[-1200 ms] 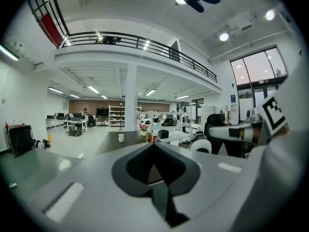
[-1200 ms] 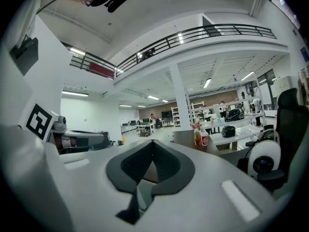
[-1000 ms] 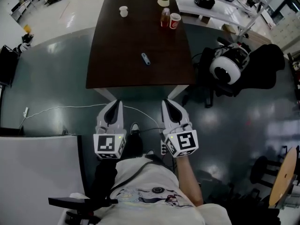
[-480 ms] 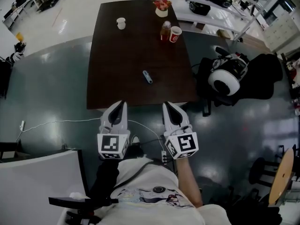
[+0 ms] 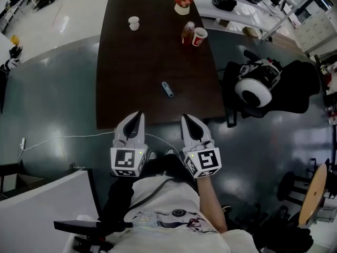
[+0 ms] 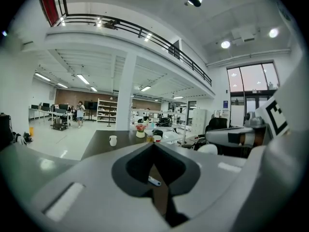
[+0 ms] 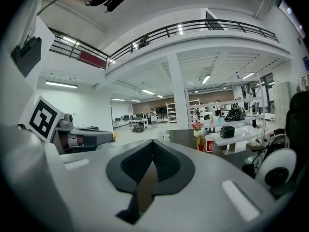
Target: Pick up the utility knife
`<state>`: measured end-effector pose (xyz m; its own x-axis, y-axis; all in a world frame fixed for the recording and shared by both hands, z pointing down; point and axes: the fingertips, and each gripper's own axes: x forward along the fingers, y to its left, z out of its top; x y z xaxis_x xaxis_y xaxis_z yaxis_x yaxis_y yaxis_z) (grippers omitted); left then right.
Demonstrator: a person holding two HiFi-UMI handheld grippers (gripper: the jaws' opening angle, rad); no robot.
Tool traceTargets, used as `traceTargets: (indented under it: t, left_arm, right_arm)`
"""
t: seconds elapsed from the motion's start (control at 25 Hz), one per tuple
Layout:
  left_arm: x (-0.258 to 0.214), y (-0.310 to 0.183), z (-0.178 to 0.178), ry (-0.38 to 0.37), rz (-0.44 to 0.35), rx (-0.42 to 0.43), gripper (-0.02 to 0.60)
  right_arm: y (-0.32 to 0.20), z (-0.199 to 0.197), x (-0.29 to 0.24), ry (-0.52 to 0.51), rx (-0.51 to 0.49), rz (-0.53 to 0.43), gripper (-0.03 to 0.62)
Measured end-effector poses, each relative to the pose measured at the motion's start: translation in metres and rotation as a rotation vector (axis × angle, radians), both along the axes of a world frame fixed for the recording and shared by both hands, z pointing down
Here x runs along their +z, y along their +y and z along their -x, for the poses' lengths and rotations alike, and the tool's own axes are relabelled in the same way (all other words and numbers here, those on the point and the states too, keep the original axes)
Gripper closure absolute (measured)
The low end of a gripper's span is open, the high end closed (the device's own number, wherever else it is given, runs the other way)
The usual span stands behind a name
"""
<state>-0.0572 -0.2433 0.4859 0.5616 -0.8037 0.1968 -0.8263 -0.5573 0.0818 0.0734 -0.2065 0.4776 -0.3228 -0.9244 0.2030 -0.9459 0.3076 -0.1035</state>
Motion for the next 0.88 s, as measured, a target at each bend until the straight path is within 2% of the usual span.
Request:
traceTargets:
  t: [0.2,0.52,0.88]
  left_arm:
    - [0.015,-0.026,-0.01,-0.004,0.018,-0.018,0.583]
    - [0.01,-0.091,-0.025,-0.03,0.01,-0.082,0.583]
    - [0.031,-0.135,-0.05,-0.063,0.091,-0.124,0.583]
  right_arm:
    - [-0.026,-0.013,0.017,-0.006,-0.014,0.018,0.592]
    - [-0.091,-0.026,0.018,-0.038,-0.081,0.012,0.592]
    - [-0.141,-0.046,0.055,-0.085,-0.139,0.131,0.592]
